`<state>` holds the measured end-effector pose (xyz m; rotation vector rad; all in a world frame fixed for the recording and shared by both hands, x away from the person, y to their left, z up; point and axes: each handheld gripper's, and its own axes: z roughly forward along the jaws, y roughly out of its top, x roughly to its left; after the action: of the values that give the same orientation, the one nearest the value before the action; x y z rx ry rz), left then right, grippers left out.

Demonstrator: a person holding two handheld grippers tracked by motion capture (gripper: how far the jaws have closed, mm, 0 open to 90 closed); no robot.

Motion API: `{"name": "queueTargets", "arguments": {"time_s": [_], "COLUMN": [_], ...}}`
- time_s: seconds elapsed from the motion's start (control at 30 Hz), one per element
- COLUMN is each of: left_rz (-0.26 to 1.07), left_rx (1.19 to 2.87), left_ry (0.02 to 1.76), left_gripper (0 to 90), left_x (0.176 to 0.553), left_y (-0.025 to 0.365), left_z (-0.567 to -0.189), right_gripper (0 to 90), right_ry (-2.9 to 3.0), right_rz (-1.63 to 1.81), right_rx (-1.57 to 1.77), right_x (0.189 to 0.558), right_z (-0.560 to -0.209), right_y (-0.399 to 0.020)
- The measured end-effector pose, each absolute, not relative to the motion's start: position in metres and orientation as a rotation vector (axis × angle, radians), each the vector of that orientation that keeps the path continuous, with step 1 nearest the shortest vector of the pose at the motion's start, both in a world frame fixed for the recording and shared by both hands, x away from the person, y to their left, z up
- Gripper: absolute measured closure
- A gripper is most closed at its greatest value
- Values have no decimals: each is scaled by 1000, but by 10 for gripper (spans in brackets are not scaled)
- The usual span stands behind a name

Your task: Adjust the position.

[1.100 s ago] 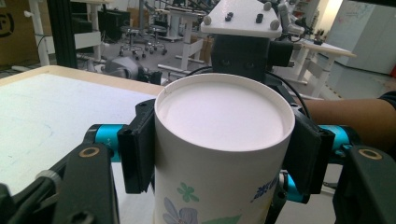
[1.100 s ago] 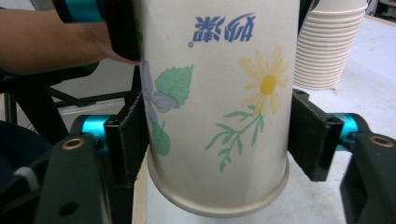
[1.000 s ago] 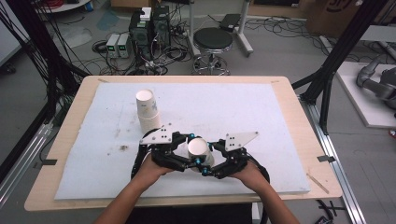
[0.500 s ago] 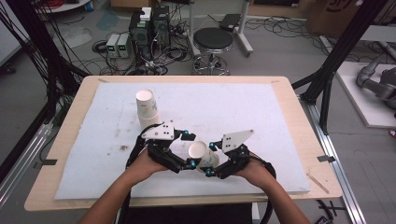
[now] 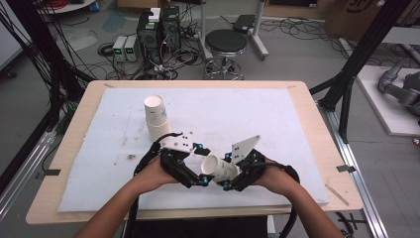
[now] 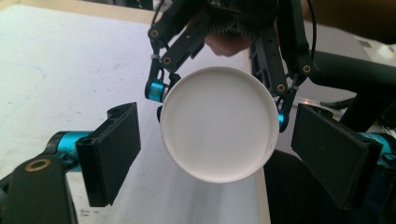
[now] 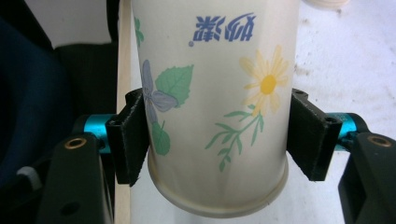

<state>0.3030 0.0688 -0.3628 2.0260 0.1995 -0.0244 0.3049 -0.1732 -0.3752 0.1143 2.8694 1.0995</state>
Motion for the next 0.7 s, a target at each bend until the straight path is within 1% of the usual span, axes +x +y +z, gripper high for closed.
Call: {"name": "queueTargets", "arguments": {"time_s": [0.2, 0.47, 0.5, 0.6, 0.67, 0.7], "left_rz": [-27, -55, -58, -65, -80, -80], "left_rx": [2050, 2078, 2092, 2094, 2101, 2101], "left_ry": [190, 186, 181, 183, 176, 176], "left_gripper": [176, 206, 231, 243, 295, 304], "left_x": [304, 306, 306, 307, 308, 308], "left_y": [63, 58, 57, 56, 55, 55], "left_z": [-364, -367, -367, -368, -369, -369], "right_gripper": [309, 308, 308, 308, 308, 308], "right_ry": [2916, 2941, 2944, 2958, 2964, 2964], "right_rz": [942, 868, 855, 841, 832, 832], "right_rx": [81, 59, 49, 52, 40, 40], "right_x": [304, 304, 304, 303, 303, 303], "right_z": [-367, -362, -363, -364, -365, -365], "right_y": [-166, -163, -162, -161, -160, -160]}}
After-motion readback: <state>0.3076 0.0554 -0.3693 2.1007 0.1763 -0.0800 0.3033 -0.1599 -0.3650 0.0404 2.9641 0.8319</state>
